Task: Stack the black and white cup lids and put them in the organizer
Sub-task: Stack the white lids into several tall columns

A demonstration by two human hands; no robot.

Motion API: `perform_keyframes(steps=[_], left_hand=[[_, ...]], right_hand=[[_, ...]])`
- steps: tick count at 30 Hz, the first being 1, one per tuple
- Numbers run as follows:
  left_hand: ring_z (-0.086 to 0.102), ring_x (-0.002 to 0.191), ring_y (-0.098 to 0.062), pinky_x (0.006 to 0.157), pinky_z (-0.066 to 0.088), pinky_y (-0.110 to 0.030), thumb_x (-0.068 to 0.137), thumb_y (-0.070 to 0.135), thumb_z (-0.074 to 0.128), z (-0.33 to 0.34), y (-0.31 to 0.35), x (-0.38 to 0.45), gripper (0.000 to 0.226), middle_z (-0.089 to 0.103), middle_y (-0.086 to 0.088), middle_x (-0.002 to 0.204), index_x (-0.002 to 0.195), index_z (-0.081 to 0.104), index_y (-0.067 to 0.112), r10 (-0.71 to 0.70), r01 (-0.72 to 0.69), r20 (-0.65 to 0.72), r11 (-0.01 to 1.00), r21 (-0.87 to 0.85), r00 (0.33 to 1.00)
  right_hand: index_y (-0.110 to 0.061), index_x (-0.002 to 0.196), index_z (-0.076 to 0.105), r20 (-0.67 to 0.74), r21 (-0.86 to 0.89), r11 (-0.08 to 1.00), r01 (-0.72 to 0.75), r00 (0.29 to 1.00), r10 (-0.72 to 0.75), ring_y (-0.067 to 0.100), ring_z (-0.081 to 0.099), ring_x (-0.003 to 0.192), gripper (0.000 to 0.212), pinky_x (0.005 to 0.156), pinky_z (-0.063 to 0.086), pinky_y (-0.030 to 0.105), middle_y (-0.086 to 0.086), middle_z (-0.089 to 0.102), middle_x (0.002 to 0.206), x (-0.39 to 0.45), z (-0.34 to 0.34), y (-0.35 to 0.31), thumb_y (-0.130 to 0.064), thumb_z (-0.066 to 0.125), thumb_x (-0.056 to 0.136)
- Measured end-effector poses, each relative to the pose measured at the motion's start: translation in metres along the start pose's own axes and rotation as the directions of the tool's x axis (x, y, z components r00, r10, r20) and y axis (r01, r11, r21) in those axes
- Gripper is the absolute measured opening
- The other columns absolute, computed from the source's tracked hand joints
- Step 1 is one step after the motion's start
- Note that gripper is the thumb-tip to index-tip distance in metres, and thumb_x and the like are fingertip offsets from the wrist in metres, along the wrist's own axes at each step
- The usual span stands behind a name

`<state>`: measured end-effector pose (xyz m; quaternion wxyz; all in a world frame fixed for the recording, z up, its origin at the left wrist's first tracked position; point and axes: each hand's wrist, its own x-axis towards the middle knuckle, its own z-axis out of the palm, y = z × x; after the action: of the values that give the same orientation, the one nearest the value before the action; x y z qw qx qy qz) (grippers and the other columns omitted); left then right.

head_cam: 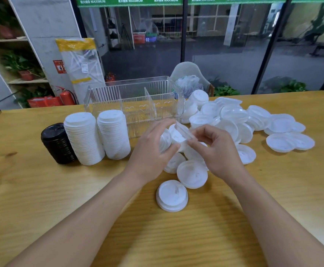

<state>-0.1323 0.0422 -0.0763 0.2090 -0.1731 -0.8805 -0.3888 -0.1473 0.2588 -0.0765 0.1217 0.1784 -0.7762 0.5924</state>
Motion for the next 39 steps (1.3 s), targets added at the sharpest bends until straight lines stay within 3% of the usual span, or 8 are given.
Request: perform_keyframes(steps=[6, 14, 17, 21, 24, 27, 34, 39], left_hand=[[0.048, 0.151, -0.010, 0.122, 0.046, -0.046, 0.099, 0.039, 0.081, 0.005, 0.003, -0.002, 0.068, 0.054, 0.020, 0.158, 0.159, 0.050, 0.038, 0.028, -0.026, 0.017, 0.995, -0.098, 0.999], [0.049, 0.143, 0.000, 0.116, 0.047, -0.031, 0.092, 0.044, 0.088, -0.004, 0.010, -0.006, 0.072, 0.051, 0.016, 0.151, 0.156, 0.056, 0.031, 0.073, -0.072, 0.020, 0.997, -0.029, 0.997], [0.051, 0.143, 0.000, 0.115, 0.047, -0.030, 0.090, 0.043, 0.090, -0.012, 0.010, -0.018, 0.075, 0.055, 0.019, 0.150, 0.156, 0.055, 0.032, 0.057, -0.056, 0.038, 0.998, -0.010, 0.998], [0.064, 0.133, -0.005, 0.106, 0.056, -0.033, 0.081, 0.046, 0.097, -0.028, 0.010, -0.052, 0.075, 0.068, 0.020, 0.140, 0.145, 0.059, 0.036, -0.073, 0.087, 0.107, 0.987, -0.138, 0.992], [0.066, 0.130, -0.008, 0.106, 0.057, -0.038, 0.080, 0.047, 0.096, -0.031, 0.008, -0.080, 0.068, 0.069, 0.021, 0.136, 0.139, 0.064, 0.036, -0.109, 0.138, 0.189, 0.979, -0.150, 0.976], [0.066, 0.129, -0.008, 0.105, 0.057, -0.038, 0.079, 0.047, 0.097, -0.030, 0.004, -0.093, 0.065, 0.069, 0.023, 0.136, 0.135, 0.066, 0.040, -0.120, 0.151, 0.241, 0.982, -0.115, 0.963], [0.066, 0.124, -0.008, 0.096, 0.052, -0.024, 0.077, 0.046, 0.098, -0.023, 0.004, -0.092, 0.057, 0.070, 0.022, 0.127, 0.125, 0.067, 0.042, -0.099, 0.134, 0.290, 0.985, -0.104, 0.952], [0.065, 0.123, -0.007, 0.099, 0.052, -0.029, 0.076, 0.053, 0.097, -0.020, 0.002, -0.092, 0.059, 0.069, 0.022, 0.126, 0.125, 0.064, 0.045, -0.091, 0.114, 0.316, 0.992, -0.057, 0.945]], right_hand=[[-0.014, 0.133, 0.061, -0.013, 0.346, 0.930, -0.120, 0.991, 0.133, 0.035, 0.078, 0.089, 0.032, 0.091, 0.065, 0.048, 0.015, 0.078, 0.100, -0.002, -0.002, -0.012, -0.006, 0.071, 0.104], [-0.007, 0.134, 0.068, 0.184, 0.360, 0.919, -0.164, 0.978, 0.102, 0.039, 0.074, 0.090, 0.035, 0.093, 0.065, 0.050, 0.039, 0.071, 0.102, -0.005, -0.005, -0.016, -0.005, 0.075, 0.100], [-0.008, 0.127, 0.072, 0.191, 0.267, 0.953, -0.143, 0.977, 0.092, 0.032, 0.077, 0.090, 0.026, 0.089, 0.065, 0.044, 0.026, 0.078, 0.098, -0.006, -0.007, -0.017, -0.014, 0.074, 0.102], [-0.017, 0.109, 0.078, 0.162, -0.046, 0.997, -0.054, 0.985, 0.061, 0.023, 0.077, 0.084, 0.012, 0.075, 0.058, 0.031, 0.002, 0.081, 0.093, -0.006, -0.011, -0.012, -0.027, 0.076, 0.102], [-0.032, 0.104, 0.078, 0.252, -0.334, 0.941, 0.055, 0.967, 0.033, 0.014, 0.066, 0.088, 0.012, 0.076, 0.050, 0.025, -0.014, 0.077, 0.100, -0.016, -0.014, -0.005, -0.037, 0.083, 0.094], [-0.036, 0.097, 0.077, 0.295, -0.377, 0.919, 0.118, 0.955, -0.002, 0.015, 0.058, 0.091, 0.012, 0.078, 0.042, 0.019, -0.016, 0.072, 0.102, -0.028, -0.018, -0.008, -0.035, 0.087, 0.090], [-0.041, 0.099, 0.078, 0.419, -0.488, 0.859, 0.151, 0.905, 0.078, 0.007, 0.055, 0.121, 0.029, 0.111, 0.040, 0.041, -0.022, 0.066, 0.115, -0.057, -0.029, -0.005, -0.047, 0.096, 0.076], [-0.039, 0.094, 0.080, 0.357, -0.486, 0.852, 0.192, 0.934, -0.007, 0.013, 0.057, 0.119, 0.013, 0.105, 0.045, 0.045, -0.022, 0.070, 0.113, -0.064, -0.032, 0.008, -0.034, 0.090, 0.088]])
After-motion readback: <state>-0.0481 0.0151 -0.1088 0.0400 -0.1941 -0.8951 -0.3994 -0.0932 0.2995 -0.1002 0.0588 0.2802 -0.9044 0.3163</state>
